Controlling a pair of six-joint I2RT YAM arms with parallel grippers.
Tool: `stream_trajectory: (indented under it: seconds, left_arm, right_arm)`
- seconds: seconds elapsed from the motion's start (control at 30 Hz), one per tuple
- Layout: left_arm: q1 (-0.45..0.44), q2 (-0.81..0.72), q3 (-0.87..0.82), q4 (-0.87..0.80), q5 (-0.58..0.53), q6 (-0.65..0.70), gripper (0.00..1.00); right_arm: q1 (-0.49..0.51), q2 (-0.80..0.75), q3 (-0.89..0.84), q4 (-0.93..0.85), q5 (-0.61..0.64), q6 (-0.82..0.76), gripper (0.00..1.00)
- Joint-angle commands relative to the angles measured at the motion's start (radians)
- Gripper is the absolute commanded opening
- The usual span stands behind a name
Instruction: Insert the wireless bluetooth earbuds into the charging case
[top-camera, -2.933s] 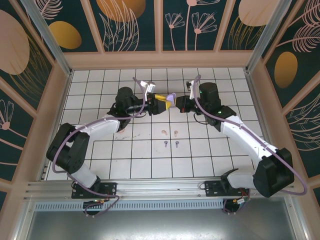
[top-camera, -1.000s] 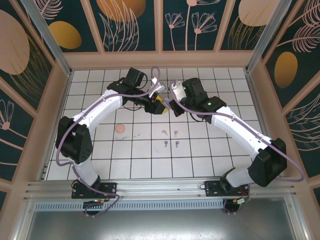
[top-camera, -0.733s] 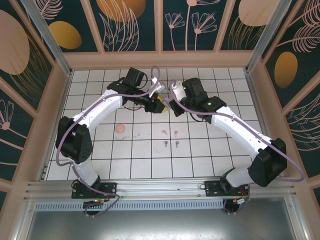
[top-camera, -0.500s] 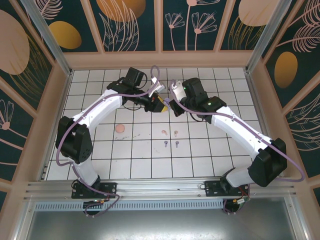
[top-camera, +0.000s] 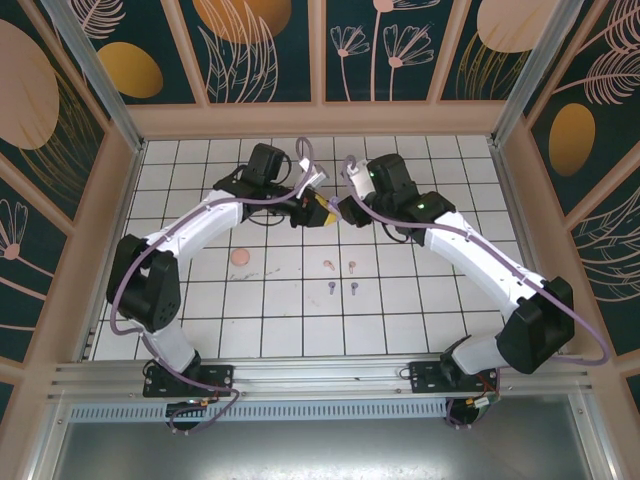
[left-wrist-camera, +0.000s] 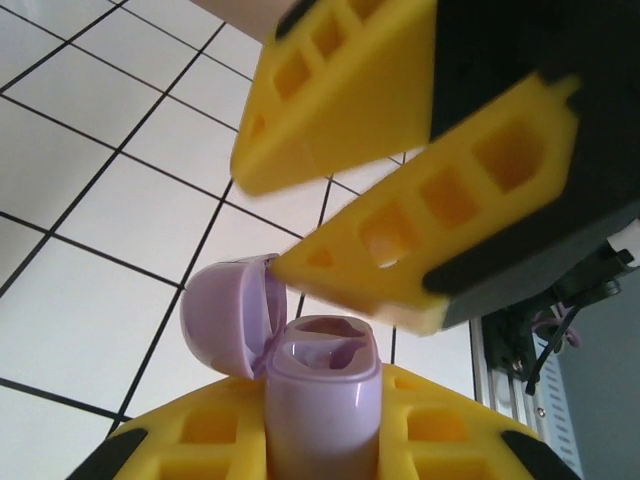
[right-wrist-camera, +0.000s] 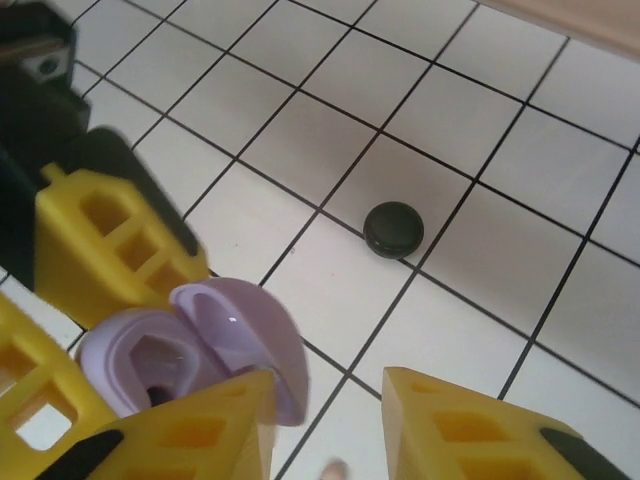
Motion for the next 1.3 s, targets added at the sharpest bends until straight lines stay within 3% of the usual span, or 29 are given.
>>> stream_trajectory:
  seconds: [0.0, 0.17, 0.47, 0.73, 1.0, 1.27]
  left_arm:
    - [0.023, -0.077, -0.066, 0.253, -0.018, -0.131, 0.00]
    - [0.045, -0.158, -0.165, 0.423, -0.101, -0.197, 0.00]
    - [0.045, -0.331, -0.366, 0.717, -0.368, -0.278, 0.00]
    - [0.045, -0.436, -0.559, 1.012, -0.484, -0.273, 0.00]
    - [0.044, -0.449, -0.634, 1.157, -0.457, -0.309, 0.00]
    - [0.044, -0.470, -0.781, 1.498, -0.634, -0.379, 0.00]
  right_arm:
    - [-0.027, -0.096, 0.013, 0.005, -0.027, 0.062, 0.39]
    - [-0.036, -0.217, -0.059, -0.025, -0.063, 0.166, 0.48]
    - [0.040, -0.254, -0.201, -0.035, 0.003, 0.476, 0.49]
    - [0.204, -0.103, -0.247, -0.080, 0.140, 0.760, 0.48]
    - [0.325, 0.074, -0.211, -0.161, 0.249, 1.011, 0.45]
    - [0.390, 0.231, -0.157, -0.193, 0.285, 1.125, 0.41]
